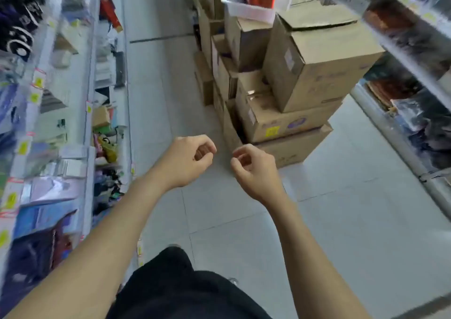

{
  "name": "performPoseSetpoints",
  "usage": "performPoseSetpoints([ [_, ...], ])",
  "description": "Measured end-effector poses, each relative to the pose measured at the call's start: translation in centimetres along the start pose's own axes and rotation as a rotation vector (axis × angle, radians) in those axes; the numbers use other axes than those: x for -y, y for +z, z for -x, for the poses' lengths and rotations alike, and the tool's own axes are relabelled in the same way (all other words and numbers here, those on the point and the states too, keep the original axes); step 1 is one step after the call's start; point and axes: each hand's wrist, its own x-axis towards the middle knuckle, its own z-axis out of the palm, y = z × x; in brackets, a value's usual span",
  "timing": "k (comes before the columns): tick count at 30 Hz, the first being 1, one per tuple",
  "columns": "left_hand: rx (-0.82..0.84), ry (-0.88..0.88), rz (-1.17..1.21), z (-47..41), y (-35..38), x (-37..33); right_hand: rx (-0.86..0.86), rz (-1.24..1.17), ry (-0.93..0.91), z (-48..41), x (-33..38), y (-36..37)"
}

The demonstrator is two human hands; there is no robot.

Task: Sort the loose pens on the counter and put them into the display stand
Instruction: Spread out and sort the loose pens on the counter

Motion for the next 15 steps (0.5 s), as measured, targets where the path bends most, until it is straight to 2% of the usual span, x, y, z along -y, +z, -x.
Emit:
performPoseSetpoints([
  [5, -0.024, -0.180, -0.001, -4.2, -2.1, 6.4, 0.210, 0.040, 0.023, -7.9, -0.2, 4.7],
  [15, -0.173, -0.232, 0.083, -24.3, -15.8, 19.5, 0.309, 0.165, -0.144, -35.1, 8.7, 15.0],
])
